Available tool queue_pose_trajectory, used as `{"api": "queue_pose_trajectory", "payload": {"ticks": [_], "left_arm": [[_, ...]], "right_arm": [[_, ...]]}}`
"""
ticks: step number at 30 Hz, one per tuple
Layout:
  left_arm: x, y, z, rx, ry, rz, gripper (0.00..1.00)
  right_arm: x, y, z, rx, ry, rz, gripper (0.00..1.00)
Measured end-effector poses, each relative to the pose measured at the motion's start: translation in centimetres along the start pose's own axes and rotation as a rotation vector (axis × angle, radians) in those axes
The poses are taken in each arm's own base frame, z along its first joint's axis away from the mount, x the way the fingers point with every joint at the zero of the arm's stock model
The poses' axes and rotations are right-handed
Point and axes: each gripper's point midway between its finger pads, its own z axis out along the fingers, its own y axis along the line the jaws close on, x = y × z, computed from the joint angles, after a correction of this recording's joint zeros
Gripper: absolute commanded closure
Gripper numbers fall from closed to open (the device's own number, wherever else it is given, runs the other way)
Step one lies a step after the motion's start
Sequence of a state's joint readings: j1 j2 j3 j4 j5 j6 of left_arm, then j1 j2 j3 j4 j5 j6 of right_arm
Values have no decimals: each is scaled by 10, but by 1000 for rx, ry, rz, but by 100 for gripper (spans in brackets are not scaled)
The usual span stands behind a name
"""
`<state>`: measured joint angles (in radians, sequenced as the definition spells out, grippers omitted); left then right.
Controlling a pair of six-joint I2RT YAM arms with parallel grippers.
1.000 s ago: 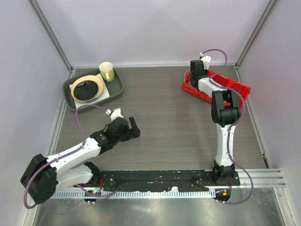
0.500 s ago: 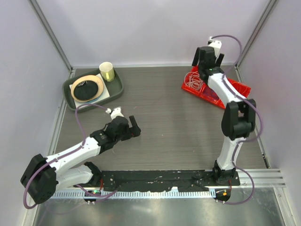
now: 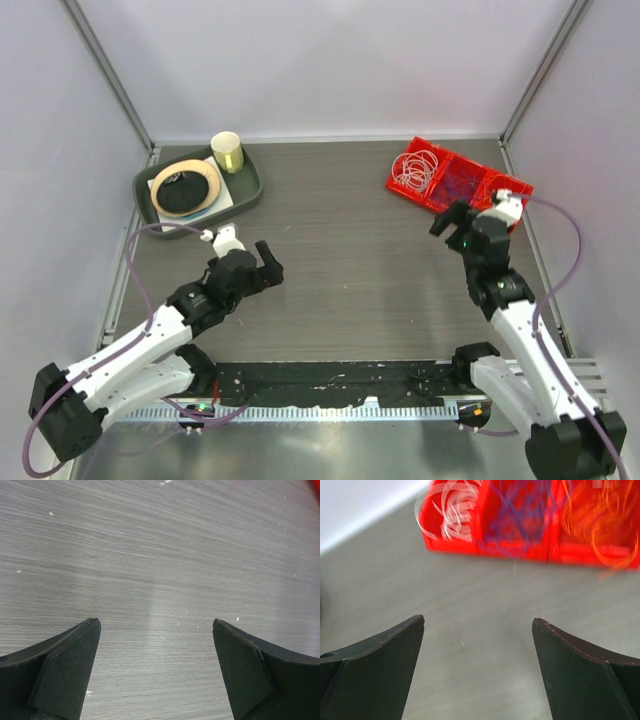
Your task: Untangle the cables
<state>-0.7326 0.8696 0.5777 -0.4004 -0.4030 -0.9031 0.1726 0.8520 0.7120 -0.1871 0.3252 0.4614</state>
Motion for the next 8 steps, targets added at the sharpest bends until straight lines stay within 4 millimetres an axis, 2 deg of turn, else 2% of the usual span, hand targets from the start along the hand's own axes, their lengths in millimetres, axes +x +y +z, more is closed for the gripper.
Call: {"api": "queue_pose_trajectory", "payload": {"ticks": [2, 4, 8], "left_arm": [[-8, 5, -4, -16, -40, -6, 0], [-12, 10, -7, -33, -60, -6, 0], [-12, 18, -7, -66, -69, 5, 0]], "right_arm": [[36, -18, -13, 6, 55, 17, 4], [64, -32, -22, 16, 108, 19, 4], [89, -41, -28, 9, 157, 13, 4]]}}
